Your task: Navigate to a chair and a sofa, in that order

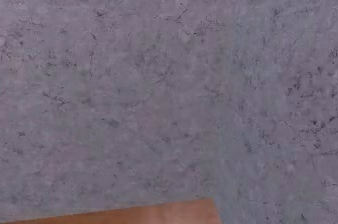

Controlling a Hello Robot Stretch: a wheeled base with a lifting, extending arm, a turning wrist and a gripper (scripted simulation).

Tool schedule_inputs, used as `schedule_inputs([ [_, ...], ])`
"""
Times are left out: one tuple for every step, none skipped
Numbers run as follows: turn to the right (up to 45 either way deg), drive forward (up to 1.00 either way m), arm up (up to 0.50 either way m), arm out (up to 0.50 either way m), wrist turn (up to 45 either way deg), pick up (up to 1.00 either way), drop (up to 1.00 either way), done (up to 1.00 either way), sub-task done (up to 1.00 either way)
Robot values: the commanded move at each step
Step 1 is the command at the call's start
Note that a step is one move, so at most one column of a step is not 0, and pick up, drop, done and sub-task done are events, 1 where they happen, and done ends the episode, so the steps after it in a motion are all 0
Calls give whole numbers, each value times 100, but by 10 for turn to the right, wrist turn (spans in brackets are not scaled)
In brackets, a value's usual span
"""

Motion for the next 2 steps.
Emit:
schedule_inputs([
  [-330,0,0,0,0,0,0,0,0],
  [0,60,0,0,0,0,0,0,0],
])
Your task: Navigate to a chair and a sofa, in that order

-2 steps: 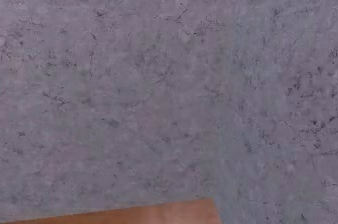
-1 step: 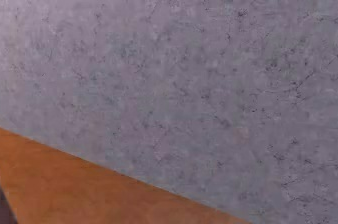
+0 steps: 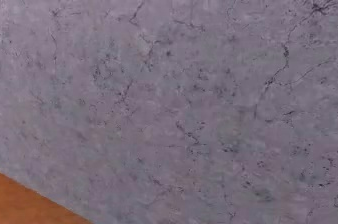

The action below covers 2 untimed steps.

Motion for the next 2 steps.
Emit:
schedule_inputs([
  [-450,0,0,0,0,0,0,0,0],
  [-120,0,0,0,0,0,0,0,0],
])
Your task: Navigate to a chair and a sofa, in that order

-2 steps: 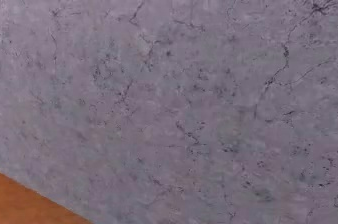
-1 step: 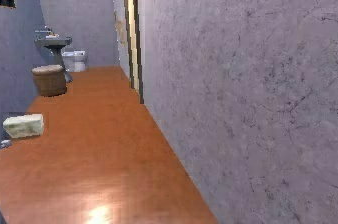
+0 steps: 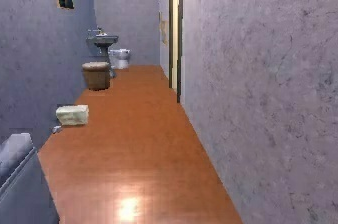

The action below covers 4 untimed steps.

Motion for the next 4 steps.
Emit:
schedule_inputs([
  [-30,0,0,0,0,0,0,0,0],
  [0,100,0,0,0,0,0,0,0],
  [0,100,0,0,0,0,0,0,0],
  [0,100,0,0,0,0,0,0,0],
])
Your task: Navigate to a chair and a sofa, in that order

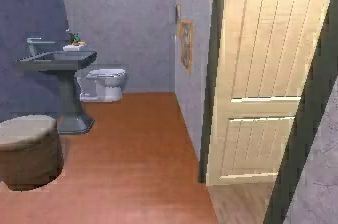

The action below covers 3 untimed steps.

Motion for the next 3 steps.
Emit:
schedule_inputs([
  [0,90,0,0,0,0,0,0,0],
  [450,0,0,0,0,0,0,0,0],
  [360,0,0,0,0,0,0,0,0],
])
